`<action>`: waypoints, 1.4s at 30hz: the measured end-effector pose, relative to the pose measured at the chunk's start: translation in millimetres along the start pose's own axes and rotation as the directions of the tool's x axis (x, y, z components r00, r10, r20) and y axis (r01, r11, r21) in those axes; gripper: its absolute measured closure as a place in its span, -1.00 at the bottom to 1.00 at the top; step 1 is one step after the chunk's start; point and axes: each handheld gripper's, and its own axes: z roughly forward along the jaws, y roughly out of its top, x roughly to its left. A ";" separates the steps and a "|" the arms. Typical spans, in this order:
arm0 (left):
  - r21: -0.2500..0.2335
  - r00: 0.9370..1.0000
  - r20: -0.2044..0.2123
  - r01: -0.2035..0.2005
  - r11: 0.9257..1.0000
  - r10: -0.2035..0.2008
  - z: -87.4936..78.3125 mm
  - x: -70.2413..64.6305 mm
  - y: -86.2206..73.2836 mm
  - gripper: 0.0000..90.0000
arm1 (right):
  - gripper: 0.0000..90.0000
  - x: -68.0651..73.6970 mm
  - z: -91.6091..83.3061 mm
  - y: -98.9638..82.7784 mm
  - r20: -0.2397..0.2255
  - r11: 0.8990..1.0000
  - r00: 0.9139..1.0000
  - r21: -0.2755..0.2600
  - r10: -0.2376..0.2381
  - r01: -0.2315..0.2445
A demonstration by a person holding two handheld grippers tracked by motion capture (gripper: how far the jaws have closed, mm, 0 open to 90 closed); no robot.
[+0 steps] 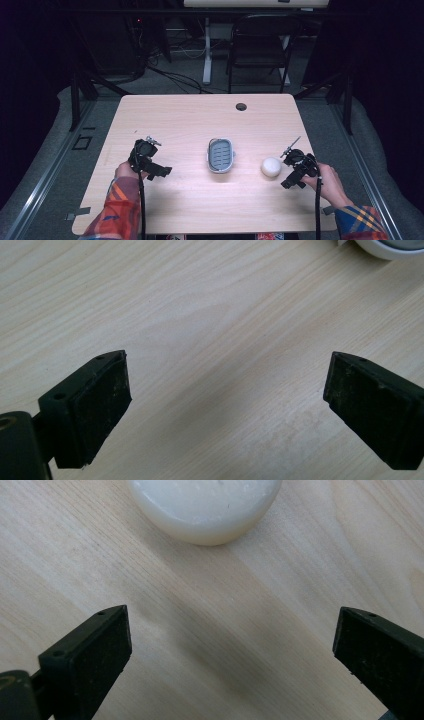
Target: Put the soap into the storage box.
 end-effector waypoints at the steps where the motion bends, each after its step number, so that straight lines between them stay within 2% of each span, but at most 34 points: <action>1: 0.001 1.000 0.000 -0.001 1.000 0.001 0.2 -0.2 0.1 -0.89 | -0.96 -0.4 -0.6 0.4 0.001 1.000 1.000 0.010 -0.008 0.008; 2: 0.001 1.000 0.000 -0.001 1.000 0.001 0.3 -0.3 0.1 -0.89 | -0.96 1.3 1.5 -0.6 0.002 1.000 1.000 -0.018 0.013 -0.013; 4: 0.001 1.000 0.000 -0.001 1.000 0.001 0.3 -0.3 0.0 -0.89 | -0.96 1.6 1.5 -0.6 0.004 1.000 1.000 -0.018 0.014 -0.014; 7: 0.001 1.000 0.001 0.000 1.000 0.000 0.2 -0.3 0.0 -0.89 | -0.96 0.4 0.2 0.5 0.003 1.000 1.000 0.013 -0.012 0.012; 9: 0.002 1.000 0.001 -0.004 1.000 0.004 0.5 -0.5 0.1 -0.89 | -0.95 3.3 4.1 -1.6 -0.003 0.999 1.000 -0.037 0.028 -0.028; 10: 0.002 1.000 0.001 -0.004 1.000 0.004 0.5 -0.5 0.1 -0.89 | -0.95 3.3 4.1 -1.6 -0.003 0.999 1.000 -0.037 0.028 -0.028; 11: 0.001 1.000 0.001 -0.004 1.000 0.004 0.4 -0.7 0.0 -0.89 | -0.95 0.8 -0.2 0.6 0.009 1.000 1.000 0.022 -0.018 0.017; 13: 0.003 1.000 0.000 -0.002 1.000 0.002 -0.3 -0.3 -0.9 -0.89 | -0.95 2.8 1.8 0.2 0.000 1.000 1.000 -0.001 0.000 0.000; 17: 0.003 1.000 0.000 0.000 1.000 0.000 -0.4 -0.2 -1.3 -0.89 | -0.94 3.4 3.0 1.4 -0.001 1.000 1.000 0.000 -0.007 0.007; 19: 0.004 1.000 -0.001 -0.003 1.000 0.003 -0.1 -0.9 -0.6 -0.89 | -0.94 3.0 1.9 3.2 0.004 0.999 1.000 0.035 -0.029 0.029; 23: 0.003 1.000 0.000 -0.003 1.000 0.003 -0.2 -0.9 -0.7 -0.89 | -0.94 3.3 2.2 2.4 0.000 0.999 1.000 0.028 -0.029 0.029; 24: 0.004 1.000 0.001 -0.005 1.000 0.005 -0.3 -0.8 -0.6 -0.89 | -0.94 3.8 4.1 1.3 -0.002 1.000 1.000 0.001 -0.020 0.020; 28: 0.003 1.000 0.001 -0.004 1.000 0.004 -0.1 -1.0 -0.7 -0.89 | -0.93 3.7 1.3 3.4 0.009 0.999 0.999 0.031 -0.031 0.031; 29: 0.009 1.000 0.003 -0.005 1.000 0.005 -0.2 -0.6 -0.9 -0.89 | -0.98 4.1 -2.3 5.0 0.038 0.999 0.999 0.014 -0.036 0.035; 30: 0.008 1.000 0.003 -0.005 1.000 0.005 -0.3 -0.5 -1.1 -0.89 | -1.00 6.2 -1.7 4.7 0.040 1.000 0.999 -0.027 -0.007 0.008; 31: 0.005 1.000 0.002 -0.004 1.000 0.004 -0.3 -0.6 -1.2 -0.89 | -1.00 5.4 -5.6 6.9 0.046 0.999 0.998 -0.007 -0.036 0.036; 32: 0.005 1.000 0.002 -0.004 1.000 0.004 -0.2 -0.7 -1.2 -0.89 | -1.00 7.5 -4.7 7.1 0.037 0.999 0.999 -0.046 -0.015 0.017; 33: 0.007 1.000 0.003 -0.005 1.000 0.005 -0.2 -0.8 -1.1 -0.89 | -1.00 7.3 -6.4 8.6 0.039 0.999 0.999 -0.033 -0.029 0.031; 36: 0.008 1.000 0.003 -0.003 1.000 0.003 0.3 -1.0 -1.1 -0.89 | -1.00 8.9 -7.6 13.4 0.043 0.998 0.998 -0.042 -0.043 0.045; 42: 0.013 1.000 0.000 -0.006 1.000 0.006 1.1 -1.4 -1.2 -0.89 | -1.00 8.0 -8.5 23.6 0.027 0.997 0.999 -0.064 -0.045 0.047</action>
